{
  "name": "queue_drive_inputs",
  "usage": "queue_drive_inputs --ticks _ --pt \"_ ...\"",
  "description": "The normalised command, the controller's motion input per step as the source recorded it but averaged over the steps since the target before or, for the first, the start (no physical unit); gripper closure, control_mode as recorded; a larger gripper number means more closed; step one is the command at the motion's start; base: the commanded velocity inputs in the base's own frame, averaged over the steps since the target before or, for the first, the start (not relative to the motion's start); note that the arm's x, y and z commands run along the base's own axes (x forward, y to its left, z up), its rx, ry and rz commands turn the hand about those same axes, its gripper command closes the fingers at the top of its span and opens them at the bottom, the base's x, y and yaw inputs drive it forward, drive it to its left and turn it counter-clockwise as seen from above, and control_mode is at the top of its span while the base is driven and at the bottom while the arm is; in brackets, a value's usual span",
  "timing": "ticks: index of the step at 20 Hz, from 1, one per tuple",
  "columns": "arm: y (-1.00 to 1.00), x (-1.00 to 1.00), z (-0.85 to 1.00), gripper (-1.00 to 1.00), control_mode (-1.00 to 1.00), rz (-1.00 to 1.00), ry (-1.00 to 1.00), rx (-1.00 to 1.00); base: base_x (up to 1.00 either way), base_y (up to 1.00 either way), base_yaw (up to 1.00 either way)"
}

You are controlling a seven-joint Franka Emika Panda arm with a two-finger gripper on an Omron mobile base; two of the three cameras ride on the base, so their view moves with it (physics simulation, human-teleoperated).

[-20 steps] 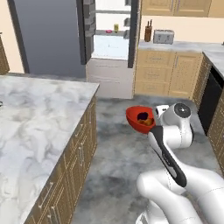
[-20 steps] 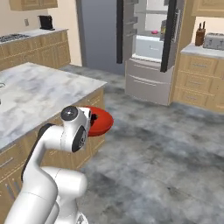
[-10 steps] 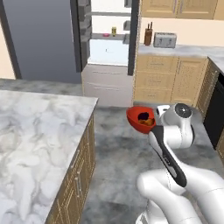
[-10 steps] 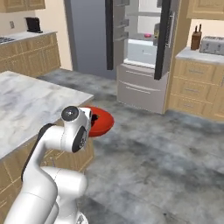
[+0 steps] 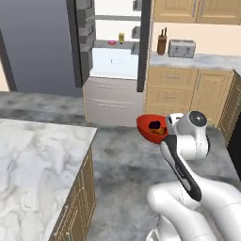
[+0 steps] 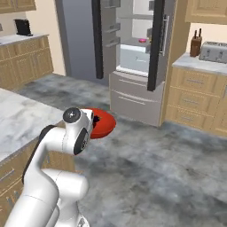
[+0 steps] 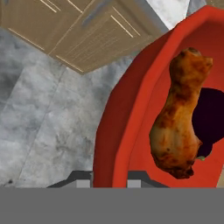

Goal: Pick the chicken drumstick and eggplant from their plates and place them in the bowl. Then put the bowl in the fridge.

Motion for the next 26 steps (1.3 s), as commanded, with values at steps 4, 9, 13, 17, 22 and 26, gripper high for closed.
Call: queue_drive_inputs --ticks 4,9,13,17,22,26 --pt "0.0 0.0 0.0 1.0 1.0 0.0 0.0 0.0 0.94 -0.09 0.03" --pt "0.0 0.0 0.0 1.0 1.0 0.0 0.0 0.0 0.94 -0.04 0.03" --pt "0.0 0.0 0.0 1.0 1.0 0.0 0.0 0.0 0.94 0.0 0.12" --pt "0.0 0.0 0.0 1.0 1.0 0.0 0.0 0.0 0.93 0.0 0.15" --pt "0.0 0.0 0.0 1.0 1.0 0.0 0.0 0.0 0.9 0.0 0.17" --pt "0.0 0.0 0.0 1.0 1.0 0.0 0.0 0.0 0.66 0.03 0.31"
